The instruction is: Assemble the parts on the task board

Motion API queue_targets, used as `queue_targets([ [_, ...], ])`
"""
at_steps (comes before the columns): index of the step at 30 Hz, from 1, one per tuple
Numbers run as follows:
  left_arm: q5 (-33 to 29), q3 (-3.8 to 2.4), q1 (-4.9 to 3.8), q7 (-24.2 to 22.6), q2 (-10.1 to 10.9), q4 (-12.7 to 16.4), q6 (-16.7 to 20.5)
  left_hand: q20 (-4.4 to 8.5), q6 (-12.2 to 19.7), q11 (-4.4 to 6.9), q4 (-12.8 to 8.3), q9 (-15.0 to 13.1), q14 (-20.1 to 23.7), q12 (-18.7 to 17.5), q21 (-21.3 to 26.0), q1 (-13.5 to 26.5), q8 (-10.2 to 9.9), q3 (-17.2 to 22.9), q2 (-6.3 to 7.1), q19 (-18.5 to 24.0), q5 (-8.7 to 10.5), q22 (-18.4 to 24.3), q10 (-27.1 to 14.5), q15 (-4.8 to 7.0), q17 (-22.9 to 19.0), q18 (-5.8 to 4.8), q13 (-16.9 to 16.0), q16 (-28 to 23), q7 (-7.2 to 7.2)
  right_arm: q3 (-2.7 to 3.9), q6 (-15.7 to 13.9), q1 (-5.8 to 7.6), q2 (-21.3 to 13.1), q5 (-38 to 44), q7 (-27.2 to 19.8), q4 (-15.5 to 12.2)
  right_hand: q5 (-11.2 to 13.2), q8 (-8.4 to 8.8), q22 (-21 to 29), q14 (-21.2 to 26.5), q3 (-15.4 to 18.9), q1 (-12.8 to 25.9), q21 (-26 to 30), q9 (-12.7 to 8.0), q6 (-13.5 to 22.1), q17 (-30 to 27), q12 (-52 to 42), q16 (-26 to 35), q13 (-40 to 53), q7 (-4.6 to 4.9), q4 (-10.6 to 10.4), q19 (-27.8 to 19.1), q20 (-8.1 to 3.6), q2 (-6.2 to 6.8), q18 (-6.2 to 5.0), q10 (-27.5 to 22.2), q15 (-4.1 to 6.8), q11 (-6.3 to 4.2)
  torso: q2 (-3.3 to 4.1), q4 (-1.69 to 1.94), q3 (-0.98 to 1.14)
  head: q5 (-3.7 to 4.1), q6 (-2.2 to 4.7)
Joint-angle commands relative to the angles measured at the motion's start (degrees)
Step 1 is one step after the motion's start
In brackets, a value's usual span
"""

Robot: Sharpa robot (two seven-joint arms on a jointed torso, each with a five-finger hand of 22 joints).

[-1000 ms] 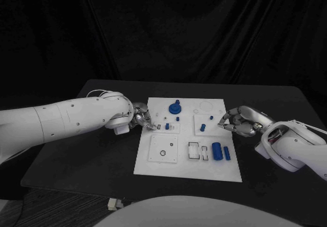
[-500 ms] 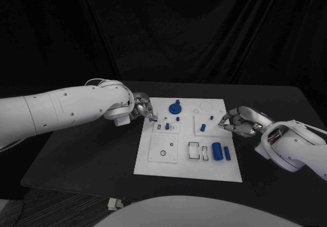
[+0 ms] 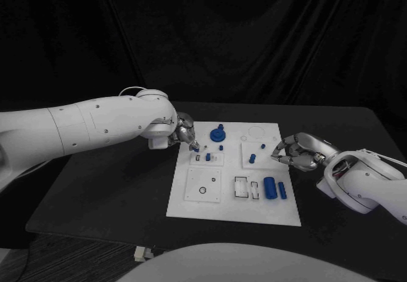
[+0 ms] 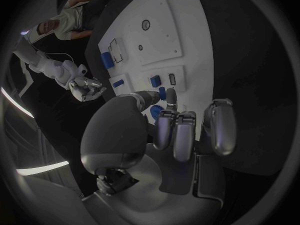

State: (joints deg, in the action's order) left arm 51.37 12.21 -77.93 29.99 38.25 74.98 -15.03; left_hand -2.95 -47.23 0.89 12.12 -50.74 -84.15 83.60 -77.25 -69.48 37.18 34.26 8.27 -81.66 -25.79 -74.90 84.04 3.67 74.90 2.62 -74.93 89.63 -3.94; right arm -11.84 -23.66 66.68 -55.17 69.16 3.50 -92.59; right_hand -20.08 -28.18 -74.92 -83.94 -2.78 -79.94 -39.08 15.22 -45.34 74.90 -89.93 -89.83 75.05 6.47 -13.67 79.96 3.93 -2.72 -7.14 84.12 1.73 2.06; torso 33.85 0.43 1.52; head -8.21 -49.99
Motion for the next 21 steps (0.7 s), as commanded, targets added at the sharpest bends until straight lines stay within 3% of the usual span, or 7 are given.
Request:
queue_targets([
  [1,-0.54,-0.06,-0.21,4.22,-0.58,-0.23,-2.74,0.12,0.42,-0.18,-10.23,-0.38,-5.80,0.23,-0.30,0.50,0.54,9.49,0.00,-0.53,-1.89,-10.99,1.90,-0.06,15.03,0.52,-10.66,0.31,0.09,0.03,0.79,-0.13,0.08,0.10,1.25,-0.04,-0.29,-0.25,-4.33,-6.06,-0.28,-0.50,0.34,0.02,0.16,15.10,-0.07,-0.17,14.95,-0.29,0.03,-0.41,0.02,0.06,-0.77,5.88,0.36,-0.29,-0.02,-0.08,0.00,-0.04,-0.01],
  [2,-0.11,-0.06,-0.23,5.21,-1.13,-0.32,-2.77,0.28,0.49,0.00,-10.60,-0.77,-5.85,0.80,-0.87,0.91,1.21,8.61,-0.03,-0.96,-4.95,-11.14,2.36,0.12,15.10,0.40,-11.02,0.37,0.24,0.03,0.88,-0.13,0.13,0.10,1.31,-0.02,-0.33,-0.26,-4.30,-6.04,-0.29,-0.52,0.50,0.02,0.16,15.05,-0.07,-0.14,14.95,-0.29,0.04,-0.45,0.02,0.07,-0.79,5.88,0.35,-0.29,0.03,-0.02,-0.02,-0.02,-0.01],
  [4,0.66,-0.06,-0.23,6.57,-1.80,-0.34,-3.06,0.48,0.73,0.22,-11.00,-0.85,-5.85,1.23,-1.19,1.15,1.52,6.86,-0.49,-1.29,-7.39,-11.21,2.74,0.36,15.10,0.32,-11.29,0.37,0.36,0.03,0.95,-0.14,0.18,0.10,1.36,-0.03,-0.38,-0.27,-4.25,-6.00,-0.31,-0.54,0.71,0.01,0.17,14.94,-0.07,-0.06,14.95,-0.28,0.06,-0.51,0.03,0.09,-0.82,5.88,0.35,-0.28,0.11,0.03,-0.03,-0.01,-0.01],
  [9,1.67,-0.06,-0.23,8.53,-2.89,-0.32,-3.27,0.68,0.63,0.36,-11.48,-0.11,-5.85,1.34,-1.20,0.87,1.00,4.36,-1.30,-1.46,-8.49,-11.19,2.91,0.52,15.10,0.31,-11.34,0.37,0.48,0.03,1.00,-0.14,0.24,0.10,1.41,-0.07,-0.43,-0.28,-4.19,-5.99,-0.32,-0.55,0.97,0.01,0.17,14.91,-0.07,-0.04,14.95,-0.28,0.08,-0.58,0.03,0.11,-0.86,5.88,0.35,-0.28,0.22,0.11,-0.04,-0.11,-0.01],
  [21,5.32,-0.04,0.20,8.21,-4.30,-0.01,-1.36,0.71,0.36,0.30,-11.95,1.41,-5.85,1.31,-1.08,0.00,-0.37,1.52,-2.48,-1.56,-8.56,-11.18,2.95,0.50,15.10,0.29,-11.30,0.37,0.42,0.03,0.97,-0.16,0.38,0.10,1.37,0.02,-0.49,-0.29,-4.09,-5.93,-0.34,-0.56,1.42,0.00,0.19,14.72,-0.07,0.09,14.95,-0.26,0.09,-0.69,0.03,0.15,-0.91,5.88,0.34,-0.27,0.10,0.04,-0.02,-0.26,-0.01],
])
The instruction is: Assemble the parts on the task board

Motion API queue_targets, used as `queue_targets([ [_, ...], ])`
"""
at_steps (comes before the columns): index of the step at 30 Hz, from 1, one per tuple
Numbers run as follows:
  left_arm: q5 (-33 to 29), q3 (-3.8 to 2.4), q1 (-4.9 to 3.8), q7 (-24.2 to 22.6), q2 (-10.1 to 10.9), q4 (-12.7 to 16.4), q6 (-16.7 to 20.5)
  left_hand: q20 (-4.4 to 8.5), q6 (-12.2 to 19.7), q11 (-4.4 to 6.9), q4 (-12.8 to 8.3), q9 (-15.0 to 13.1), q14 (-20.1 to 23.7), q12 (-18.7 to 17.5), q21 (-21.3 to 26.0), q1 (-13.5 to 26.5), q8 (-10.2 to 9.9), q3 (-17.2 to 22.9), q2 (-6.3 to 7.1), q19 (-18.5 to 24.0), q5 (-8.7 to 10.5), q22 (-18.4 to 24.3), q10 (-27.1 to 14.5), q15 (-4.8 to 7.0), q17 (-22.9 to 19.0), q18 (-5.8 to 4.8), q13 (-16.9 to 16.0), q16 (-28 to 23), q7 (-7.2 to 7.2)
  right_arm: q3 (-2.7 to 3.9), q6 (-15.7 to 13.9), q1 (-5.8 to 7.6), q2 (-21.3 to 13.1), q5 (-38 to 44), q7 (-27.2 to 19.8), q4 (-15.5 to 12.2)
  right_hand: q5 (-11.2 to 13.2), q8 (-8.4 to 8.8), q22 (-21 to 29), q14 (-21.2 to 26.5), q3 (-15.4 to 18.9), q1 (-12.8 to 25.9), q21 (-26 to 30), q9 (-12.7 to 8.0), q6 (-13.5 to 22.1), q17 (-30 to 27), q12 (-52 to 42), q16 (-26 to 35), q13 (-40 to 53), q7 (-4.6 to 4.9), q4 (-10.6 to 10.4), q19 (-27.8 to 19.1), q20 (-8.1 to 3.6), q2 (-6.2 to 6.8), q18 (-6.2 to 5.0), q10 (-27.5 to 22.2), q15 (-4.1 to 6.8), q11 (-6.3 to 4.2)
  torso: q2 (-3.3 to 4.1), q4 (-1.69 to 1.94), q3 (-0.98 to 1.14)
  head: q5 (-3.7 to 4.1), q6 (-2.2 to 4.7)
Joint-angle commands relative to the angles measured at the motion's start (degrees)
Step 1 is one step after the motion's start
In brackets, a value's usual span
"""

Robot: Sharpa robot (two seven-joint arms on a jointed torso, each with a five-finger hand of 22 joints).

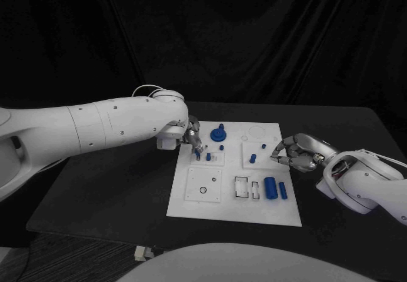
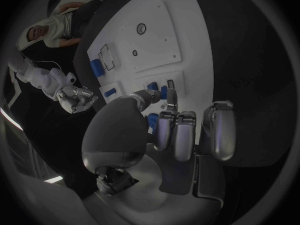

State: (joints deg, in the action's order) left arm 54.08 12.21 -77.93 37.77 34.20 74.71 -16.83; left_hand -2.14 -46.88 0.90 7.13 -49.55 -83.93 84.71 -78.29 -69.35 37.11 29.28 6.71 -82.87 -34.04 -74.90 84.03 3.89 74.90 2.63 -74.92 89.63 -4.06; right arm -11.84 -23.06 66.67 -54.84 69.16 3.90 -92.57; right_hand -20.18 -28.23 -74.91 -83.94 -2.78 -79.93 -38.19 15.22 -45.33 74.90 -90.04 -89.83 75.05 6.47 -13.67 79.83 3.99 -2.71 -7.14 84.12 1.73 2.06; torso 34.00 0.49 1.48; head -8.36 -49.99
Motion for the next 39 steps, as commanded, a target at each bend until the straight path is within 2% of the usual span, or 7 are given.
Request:
queue_targets([
  [1,2.97,-0.04,0.29,0.46,-0.30,0.33,0.42,-0.10,-0.05,0.28,-6.99,0.43,-6.07,0.09,0.01,-0.23,-0.48,6.15,-1.04,-0.34,-0.21,-11.17,2.90,0.27,15.10,0.29,-11.22,0.37,0.52,0.03,0.36,-0.15,0.06,0.10,0.97,0.02,-0.39,-0.24,-4.10,-5.93,-0.34,-0.57,0.53,0.00,0.18,14.72,0.04,0.09,14.95,-0.26,0.09,-0.57,-0.03,0.14,-0.92,5.88,0.34,-0.27,-0.06,-0.02,0.00,-0.13,-0.01],
  [7,4.20,-0.03,0.93,0.46,-0.36,0.40,1.07,-0.12,-0.24,0.26,-7.04,0.89,-6.07,0.18,-0.07,-0.48,-0.87,5.50,-1.29,-0.42,-0.07,-11.21,2.97,0.24,15.10,0.26,-11.29,0.37,0.52,0.03,0.35,-0.17,0.14,0.10,0.94,0.09,-0.39,-0.24,-4.10,-5.93,-0.34,-0.57,0.53,0.00,0.18,14.72,0.04,0.09,14.95,-0.26,0.09,-0.57,-0.03,0.14,-0.92,5.88,0.34,-0.27,-0.03,0.01,0.00,-0.07,-0.01],
  [17,4.54,-0.03,1.65,0.50,-0.43,0.24,3.02,-0.16,-1.16,0.26,-7.16,2.34,-6.07,-0.41,0.13,-0.86,-2.07,4.08,-1.66,-0.41,0.72,-11.17,2.67,0.22,15.10,0.28,-10.83,0.37,0.59,0.03,0.38,-0.18,0.28,0.10,0.93,0.16,-0.40,-0.25,-4.05,-5.89,-0.34,-0.55,0.76,-0.01,0.19,14.63,0.04,0.16,14.95,-0.25,0.09,-0.63,-0.02,0.18,-0.95,5.88,0.34,-0.26,-0.04,0.00,0.00,-0.44,-0.01],
  [25,4.59,-0.03,2.33,0.38,-0.44,0.32,4.68,-0.16,-1.24,0.26,-7.18,2.49,-6.07,-0.37,0.14,-0.91,-2.20,3.99,-1.70,-0.41,0.82,-11.17,2.70,0.22,15.10,0.28,-10.86,0.37,0.60,0.03,0.26,-0.19,0.19,0.10,0.93,0.08,-0.40,-0.25,-4.05,-5.89,-0.34,-0.55,0.76,-0.01,0.19,14.63,0.04,0.16,14.95,-0.25,0.09,-0.63,-0.02,0.18,-0.95,5.88,0.34,-0.26,-0.04,0.01,0.00,-0.43,-0.01],
  [39,4.59,-0.02,2.82,-0.21,-0.66,0.07,5.50,-0.16,-1.64,0.28,-7.22,3.11,-6.07,-0.32,0.08,-1.08,-2.74,3.56,-1.86,-0.49,1.22,-11.21,2.76,0.23,15.10,0.26,-10.88,0.37,0.62,0.03,0.16,-0.19,0.13,0.10,0.98,-0.04,-0.42,-0.26,-4.05,-5.89,-0.33,-0.54,0.73,-0.02,0.20,14.61,0.04,0.17,14.95,-0.24,0.10,-0.63,-0.02,0.23,-0.93,5.88,0.33,-0.25,-0.04,0.00,0.00,-0.40,-0.01],
])
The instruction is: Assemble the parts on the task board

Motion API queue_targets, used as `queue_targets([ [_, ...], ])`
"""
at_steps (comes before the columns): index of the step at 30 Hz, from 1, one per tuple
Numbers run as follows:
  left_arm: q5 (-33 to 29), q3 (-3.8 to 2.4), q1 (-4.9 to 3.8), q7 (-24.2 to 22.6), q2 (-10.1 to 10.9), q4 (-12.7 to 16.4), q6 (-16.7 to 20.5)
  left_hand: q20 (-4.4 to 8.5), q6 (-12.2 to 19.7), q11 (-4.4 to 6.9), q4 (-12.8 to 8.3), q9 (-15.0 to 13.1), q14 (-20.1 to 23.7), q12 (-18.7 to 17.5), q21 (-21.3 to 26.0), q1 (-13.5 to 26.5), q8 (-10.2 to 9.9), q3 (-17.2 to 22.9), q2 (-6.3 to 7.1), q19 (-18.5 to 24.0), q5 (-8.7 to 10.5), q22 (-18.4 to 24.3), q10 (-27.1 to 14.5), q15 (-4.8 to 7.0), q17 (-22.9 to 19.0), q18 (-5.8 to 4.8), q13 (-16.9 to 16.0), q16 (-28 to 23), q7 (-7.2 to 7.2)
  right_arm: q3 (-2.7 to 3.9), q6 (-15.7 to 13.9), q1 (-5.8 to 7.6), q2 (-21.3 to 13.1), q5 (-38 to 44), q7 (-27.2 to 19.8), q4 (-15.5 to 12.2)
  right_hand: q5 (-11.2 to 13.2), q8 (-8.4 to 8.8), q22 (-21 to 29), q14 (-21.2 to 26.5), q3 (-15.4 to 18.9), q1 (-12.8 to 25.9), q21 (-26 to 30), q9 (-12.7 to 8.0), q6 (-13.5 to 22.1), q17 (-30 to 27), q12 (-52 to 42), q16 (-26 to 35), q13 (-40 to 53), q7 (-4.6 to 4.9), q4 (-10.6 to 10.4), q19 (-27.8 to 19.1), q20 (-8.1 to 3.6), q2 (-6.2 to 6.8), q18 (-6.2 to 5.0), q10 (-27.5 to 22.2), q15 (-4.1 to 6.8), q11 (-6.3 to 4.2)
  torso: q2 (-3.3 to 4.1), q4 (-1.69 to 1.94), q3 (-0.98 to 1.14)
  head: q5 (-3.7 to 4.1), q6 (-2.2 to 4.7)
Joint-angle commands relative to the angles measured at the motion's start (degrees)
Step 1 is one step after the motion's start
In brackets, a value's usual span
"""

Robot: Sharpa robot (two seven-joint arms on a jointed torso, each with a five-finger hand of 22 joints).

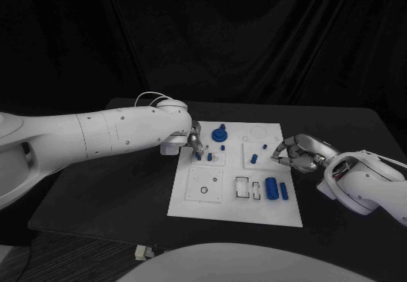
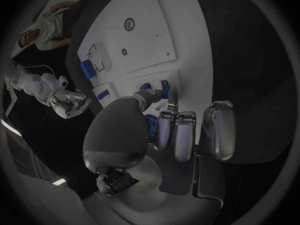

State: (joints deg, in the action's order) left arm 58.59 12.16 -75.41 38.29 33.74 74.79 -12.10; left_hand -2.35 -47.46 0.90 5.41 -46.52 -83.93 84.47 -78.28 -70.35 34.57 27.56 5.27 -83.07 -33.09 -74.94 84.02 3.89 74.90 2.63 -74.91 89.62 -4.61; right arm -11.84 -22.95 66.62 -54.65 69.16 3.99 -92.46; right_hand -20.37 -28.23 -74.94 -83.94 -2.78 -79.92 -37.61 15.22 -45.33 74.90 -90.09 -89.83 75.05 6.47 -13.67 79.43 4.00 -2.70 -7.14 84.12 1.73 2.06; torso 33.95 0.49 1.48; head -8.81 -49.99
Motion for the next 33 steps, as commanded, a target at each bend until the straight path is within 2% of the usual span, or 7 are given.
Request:
queue_targets([
  [1,0.09,0.03,0.33,-0.74,-0.22,-0.03,0.72,0.05,-1.06,0.28,-5.50,0.07,-6.07,-0.09,0.07,-0.08,-0.20,5.28,-0.43,-0.29,0.27,-11.17,2.77,0.23,15.10,0.26,-10.89,0.38,1.17,0.03,0.04,-0.14,-0.07,0.10,0.89,-0.15,-0.22,-0.26,-4.03,-5.89,-0.33,-0.56,0.14,-0.02,0.20,14.61,0.09,0.17,14.95,-0.24,0.10,-0.24,-0.03,0.22,-0.94,5.88,0.33,-0.25,0.01,0.00,0.01,0.09,-0.01],
  [23,0.09,0.03,0.59,0.22,-0.08,0.18,-1.84,0.09,-1.65,0.37,-5.75,0.67,-6.07,0.19,-0.04,-0.35,-0.68,5.01,-0.48,-0.42,0.35,-11.22,2.97,0.31,15.10,0.23,-11.09,0.38,1.25,0.03,0.07,-0.14,-0.12,0.10,1.07,-0.22,-0.25,-0.27,-4.03,-5.88,-0.34,-0.56,0.10,-0.02,0.21,14.60,0.09,0.18,14.95,-0.24,0.11,-0.23,-0.03,0.28,-0.92,5.88,0.33,-0.25,0.01,0.01,0.00,-0.09,-0.01],
  [33,0.09,0.03,0.60,0.02,0.09,0.45,-1.81,0.12,-1.89,0.42,-5.96,0.89,-6.07,0.30,-0.01,-0.54,-0.87,5.04,-0.48,-0.43,0.15,-11.22,3.04,0.35,15.10,0.24,-11.17,0.38,1.25,0.03,0.14,-0.14,-0.12,0.10,1.19,-0.22,-0.28,-0.29,-3.99,-5.87,-0.35,-0.56,0.27,-0.03,0.22,14.56,0.09,0.21,14.95,-0.24,0.13,-0.26,-0.03,0.31,-0.95,5.88,0.34,-0.25,0.02,0.02,0.01,-0.11,-0.01],
])
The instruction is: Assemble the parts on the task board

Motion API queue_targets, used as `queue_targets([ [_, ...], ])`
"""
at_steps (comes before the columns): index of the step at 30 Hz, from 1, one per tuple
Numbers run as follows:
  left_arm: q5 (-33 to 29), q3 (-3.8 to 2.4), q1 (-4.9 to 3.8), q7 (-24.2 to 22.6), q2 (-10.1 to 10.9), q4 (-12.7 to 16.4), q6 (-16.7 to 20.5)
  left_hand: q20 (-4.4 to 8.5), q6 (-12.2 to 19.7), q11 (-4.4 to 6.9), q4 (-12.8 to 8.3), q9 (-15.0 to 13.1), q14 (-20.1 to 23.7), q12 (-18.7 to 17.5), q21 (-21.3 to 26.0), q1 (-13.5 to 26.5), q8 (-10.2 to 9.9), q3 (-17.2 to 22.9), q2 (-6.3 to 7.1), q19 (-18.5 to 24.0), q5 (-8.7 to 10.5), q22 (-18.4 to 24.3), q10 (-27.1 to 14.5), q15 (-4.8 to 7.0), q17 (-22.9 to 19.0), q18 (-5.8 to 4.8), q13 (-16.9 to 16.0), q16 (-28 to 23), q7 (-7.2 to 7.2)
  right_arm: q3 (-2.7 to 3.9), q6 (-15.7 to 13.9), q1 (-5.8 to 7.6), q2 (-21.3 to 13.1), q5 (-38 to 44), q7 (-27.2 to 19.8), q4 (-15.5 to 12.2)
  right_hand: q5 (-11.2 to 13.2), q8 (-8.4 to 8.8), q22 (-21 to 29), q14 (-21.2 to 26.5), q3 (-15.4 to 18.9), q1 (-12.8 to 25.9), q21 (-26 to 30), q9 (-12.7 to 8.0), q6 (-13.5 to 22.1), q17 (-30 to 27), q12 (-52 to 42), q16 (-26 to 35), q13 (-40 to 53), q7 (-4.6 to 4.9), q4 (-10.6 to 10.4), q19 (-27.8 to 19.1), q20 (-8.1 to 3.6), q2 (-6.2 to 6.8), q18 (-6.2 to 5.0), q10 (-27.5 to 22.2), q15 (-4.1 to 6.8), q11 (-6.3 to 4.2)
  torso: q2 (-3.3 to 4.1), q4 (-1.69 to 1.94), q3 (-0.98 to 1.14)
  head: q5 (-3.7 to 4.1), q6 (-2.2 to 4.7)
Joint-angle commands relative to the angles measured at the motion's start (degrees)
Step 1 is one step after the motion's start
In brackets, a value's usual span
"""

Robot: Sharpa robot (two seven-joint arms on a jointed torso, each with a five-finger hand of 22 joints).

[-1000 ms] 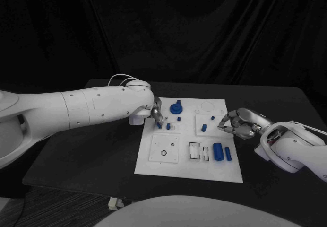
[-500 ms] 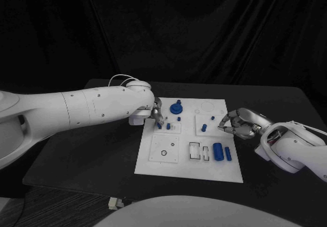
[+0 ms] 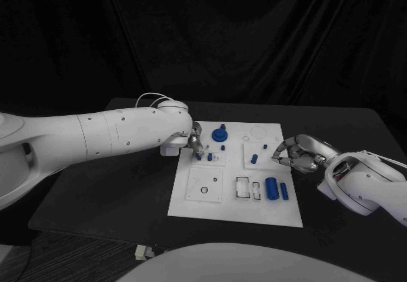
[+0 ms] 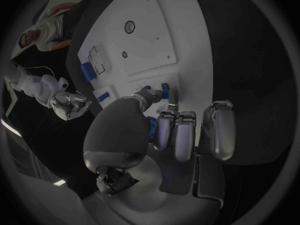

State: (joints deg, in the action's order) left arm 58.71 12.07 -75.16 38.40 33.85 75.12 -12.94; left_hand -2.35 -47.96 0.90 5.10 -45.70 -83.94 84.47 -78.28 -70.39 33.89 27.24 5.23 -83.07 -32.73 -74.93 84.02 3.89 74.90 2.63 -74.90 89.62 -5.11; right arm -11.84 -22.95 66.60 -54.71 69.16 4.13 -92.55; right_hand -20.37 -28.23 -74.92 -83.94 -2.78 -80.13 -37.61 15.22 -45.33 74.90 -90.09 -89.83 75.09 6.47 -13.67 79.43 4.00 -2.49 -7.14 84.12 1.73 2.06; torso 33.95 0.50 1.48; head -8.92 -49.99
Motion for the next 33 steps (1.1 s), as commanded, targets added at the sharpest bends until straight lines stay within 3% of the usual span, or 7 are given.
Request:
queue_targets([
  [1,-0.03,0.12,0.35,-0.22,0.02,0.14,-0.75,0.13,-1.43,0.42,-5.67,0.12,-6.06,0.28,0.00,-0.52,-0.23,5.36,-0.43,-0.43,-0.28,-11.23,3.03,0.36,15.10,0.24,-11.16,0.38,1.74,0.03,0.14,-0.13,-0.06,0.10,1.05,-0.13,-0.28,-0.29,-4.01,-5.87,-0.35,-0.35,0.27,-0.03,0.22,14.56,0.09,0.21,14.91,-0.24,0.13,-0.26,-0.03,0.10,-0.95,5.88,0.33,-0.25,0.02,0.01,0.01,0.03,-0.01],
  [12,-0.03,0.12,0.35,-1.80,0.58,0.43,1.17,0.17,-1.59,0.42,-5.79,0.30,-6.06,0.22,0.07,-0.62,-0.39,5.38,-0.43,-0.42,-1.02,-11.22,2.99,0.38,15.10,0.25,-11.11,0.38,1.70,0.03,0.20,-0.13,-0.11,0.10,1.18,-0.10,-0.34,-0.31,-4.01,-5.88,-0.43,-0.42,0.27,-0.04,0.22,14.58,0.09,0.19,14.91,-0.26,0.18,-0.26,-0.03,0.06,-0.94,5.88,0.34,-0.27,0.01,0.00,0.01,0.02,-0.01],
  [23,-0.03,0.09,-0.12,-4.67,2.91,2.63,4.26,0.17,-1.62,0.39,-5.81,0.33,-6.06,-0.10,0.10,-0.68,-0.42,5.44,-0.49,-0.41,-1.24,-11.22,2.81,0.37,15.10,0.25,-10.88,0.38,1.70,0.03,0.30,-0.13,-0.27,0.10,1.33,-0.04,-0.39,-0.33,-3.98,-5.86,-0.50,-0.51,0.36,-0.04,0.22,14.54,0.09,0.23,14.91,-0.28,0.24,-0.27,-0.03,0.01,-0.95,5.88,0.35,-0.28,0.01,0.00,0.00,0.23,-0.01],
  [27,-0.03,0.08,-0.92,-5.12,3.35,2.77,3.15,0.17,-1.59,0.38,-5.77,0.34,-6.06,-0.22,0.22,-0.67,-0.44,5.42,-0.50,-0.34,-1.22,-11.18,2.74,0.36,15.10,0.28,-10.78,0.38,1.68,0.03,0.38,-0.13,-0.32,0.10,1.40,0.00,-0.43,-0.34,-3.96,-5.84,-0.57,-0.58,0.46,-0.05,0.22,14.48,0.09,0.27,14.91,-0.28,0.29,-0.29,-0.04,-0.02,-0.97,5.88,0.36,-0.29,-0.01,0.03,-0.02,0.35,-0.01],
  [33,-0.03,0.07,-2.21,-3.05,2.53,1.35,-3.18,0.15,-1.48,0.32,-5.63,0.39,-6.06,0.07,0.11,-0.69,-0.53,5.25,-0.52,-0.41,-0.77,-11.23,2.90,0.32,15.10,0.24,-11.01,0.38,1.61,0.03,0.53,-0.14,-0.24,0.10,1.44,0.05,-0.46,-0.35,-3.95,-5.84,-0.60,-0.63,0.51,-0.05,0.22,14.48,0.09,0.27,14.91,-0.29,0.33,-0.29,-0.04,-0.03,-0.97,5.88,0.36,-0.30,-0.11,0.03,-0.04,0.45,-0.01],
])
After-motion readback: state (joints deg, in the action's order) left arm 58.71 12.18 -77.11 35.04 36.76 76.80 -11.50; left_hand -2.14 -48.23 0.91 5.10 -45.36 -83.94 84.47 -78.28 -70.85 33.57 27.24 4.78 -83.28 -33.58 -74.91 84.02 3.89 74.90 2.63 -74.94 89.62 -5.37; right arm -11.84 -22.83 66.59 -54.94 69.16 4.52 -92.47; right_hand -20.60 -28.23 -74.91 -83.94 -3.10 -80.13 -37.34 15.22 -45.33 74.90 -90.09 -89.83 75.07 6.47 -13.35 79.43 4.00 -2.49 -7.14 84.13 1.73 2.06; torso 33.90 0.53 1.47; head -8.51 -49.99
